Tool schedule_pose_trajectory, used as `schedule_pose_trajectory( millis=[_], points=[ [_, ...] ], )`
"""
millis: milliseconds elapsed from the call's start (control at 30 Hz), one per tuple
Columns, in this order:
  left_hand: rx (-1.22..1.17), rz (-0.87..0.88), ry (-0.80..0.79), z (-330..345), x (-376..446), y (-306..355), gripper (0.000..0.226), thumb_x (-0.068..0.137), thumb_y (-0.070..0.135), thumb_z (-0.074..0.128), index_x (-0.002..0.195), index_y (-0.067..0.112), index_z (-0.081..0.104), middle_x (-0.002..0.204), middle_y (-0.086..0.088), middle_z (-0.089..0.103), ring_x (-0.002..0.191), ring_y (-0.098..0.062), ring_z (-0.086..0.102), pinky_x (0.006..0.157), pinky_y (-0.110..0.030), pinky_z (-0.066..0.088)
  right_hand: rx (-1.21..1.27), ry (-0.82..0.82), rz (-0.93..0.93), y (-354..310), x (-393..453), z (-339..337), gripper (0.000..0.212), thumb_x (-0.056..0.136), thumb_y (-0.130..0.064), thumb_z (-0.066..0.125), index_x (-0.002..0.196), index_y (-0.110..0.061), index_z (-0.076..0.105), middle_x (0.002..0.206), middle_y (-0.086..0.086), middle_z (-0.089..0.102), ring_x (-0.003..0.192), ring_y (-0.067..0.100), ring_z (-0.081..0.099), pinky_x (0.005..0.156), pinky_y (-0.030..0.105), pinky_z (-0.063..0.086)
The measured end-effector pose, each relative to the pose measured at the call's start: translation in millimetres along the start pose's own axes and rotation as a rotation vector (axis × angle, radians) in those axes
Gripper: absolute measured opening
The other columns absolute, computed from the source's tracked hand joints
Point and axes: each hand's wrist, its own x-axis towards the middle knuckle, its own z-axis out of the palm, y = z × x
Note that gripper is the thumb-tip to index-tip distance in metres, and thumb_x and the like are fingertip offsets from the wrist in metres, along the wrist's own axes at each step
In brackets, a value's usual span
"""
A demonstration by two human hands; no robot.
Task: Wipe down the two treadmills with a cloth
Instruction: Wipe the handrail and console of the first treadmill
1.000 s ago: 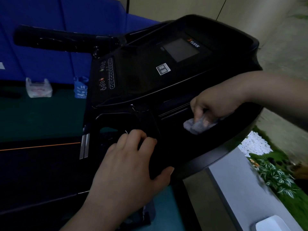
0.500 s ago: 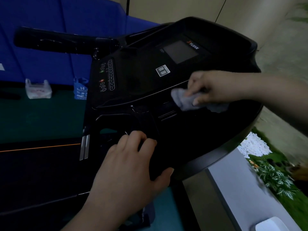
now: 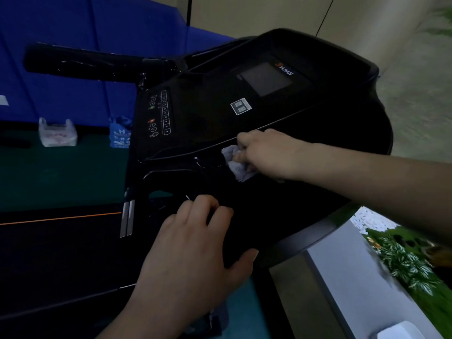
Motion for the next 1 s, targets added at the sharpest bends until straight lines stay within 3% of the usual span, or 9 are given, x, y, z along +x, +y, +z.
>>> schedule_pose_trajectory(
  millis=[67,233,400,467,567,633,733,867,1000],
  points=[
    [-0.004,-0.002,0.002,-0.1,-0.2,-0.2,0.059,0.075,0.071,0.048,0.112,0.026,0.058,0.106,0.006,0.05,0.091,-0.017,0.053,0.072,-0.034,0.05,-0.006,-0.039,0.045,18.2,-13.3,-4.7,0.033,0.073,-0.019,0.074,0.104,-0.024,0.062,0.104,0.003,0.051,0.094,0.026,0.056,0.066,0.029,0.035],
    [-0.007,-0.003,0.013,0.5,0.0,0.5,0.059,0.075,0.071,0.048,0.111,0.025,0.059,0.106,0.006,0.051,0.091,-0.016,0.054,0.073,-0.033,0.05,0.084,-0.08,0.309,72.6,-52.1,-12.0,0.027,0.079,-0.031,0.065,0.102,-0.016,0.065,0.101,0.01,0.055,0.092,0.034,0.06,0.065,0.03,0.035],
    [0.0,-0.003,0.018,1.3,0.7,2.3,0.058,0.074,0.07,0.048,0.109,0.025,0.06,0.104,0.005,0.05,0.089,-0.017,0.054,0.071,-0.034,0.049,0.144,-0.127,0.427,66.1,-45.3,-2.7,0.033,0.071,-0.032,0.067,0.1,-0.016,0.063,0.097,0.011,0.056,0.084,0.036,0.062,0.071,0.033,0.051],
    [0.013,0.002,0.021,1.8,0.8,3.0,0.058,0.074,0.07,0.048,0.108,0.024,0.059,0.104,0.005,0.05,0.089,-0.017,0.054,0.069,-0.033,0.048,0.102,-0.1,0.377,55.0,-37.4,1.0,0.034,0.069,-0.031,0.068,0.1,-0.017,0.062,0.097,0.01,0.057,0.086,0.035,0.062,0.069,0.03,0.048],
    [0.026,0.006,0.034,2.8,0.9,3.2,0.058,0.074,0.068,0.049,0.107,0.022,0.061,0.104,0.003,0.051,0.089,-0.02,0.054,0.068,-0.035,0.048,0.16,-0.05,0.231,19.2,-18.9,-1.3,0.022,0.084,-0.028,0.058,0.102,-0.015,0.063,0.103,0.008,0.053,0.095,0.032,0.056,0.072,0.033,0.041],
    [0.032,0.0,0.037,2.8,0.2,2.0,0.058,0.074,0.068,0.049,0.107,0.022,0.061,0.104,0.003,0.052,0.089,-0.02,0.054,0.068,-0.034,0.047,0.191,-0.032,0.178,2.1,-8.0,-4.8,0.009,0.087,-0.019,0.061,0.096,-0.019,0.062,0.099,0.002,0.051,0.084,0.022,0.052,0.07,0.033,0.041],
    [0.026,0.006,0.029,2.9,-1.4,0.7,0.06,0.076,0.069,0.047,0.111,0.023,0.06,0.106,0.004,0.051,0.091,-0.018,0.054,0.07,-0.033,0.048,0.348,-0.106,0.215,16.5,-16.3,-17.7,0.008,0.087,-0.021,0.062,0.093,-0.023,0.058,0.091,-0.001,0.058,0.065,0.012,0.05,0.058,0.023,0.042],
    [0.028,-0.001,0.03,2.2,-1.4,1.3,0.061,0.076,0.07,0.045,0.112,0.023,0.06,0.107,0.006,0.051,0.092,-0.016,0.053,0.073,-0.031,0.046,0.426,-0.173,0.161,51.3,-49.1,-26.3,0.019,0.086,-0.02,0.065,0.104,-0.018,0.07,0.099,0.009,0.062,0.09,0.025,0.06,0.086,0.042,0.049],
    [0.031,-0.004,0.031,2.5,-1.3,2.1,0.061,0.076,0.071,0.044,0.112,0.023,0.06,0.106,0.005,0.052,0.091,-0.016,0.053,0.072,-0.031,0.047,0.384,-0.233,0.122,50.7,-65.0,-24.3,0.029,0.086,-0.03,0.067,0.113,-0.023,0.07,0.099,-0.003,0.049,0.1,0.017,0.051,0.094,0.033,0.043]
  ],
)
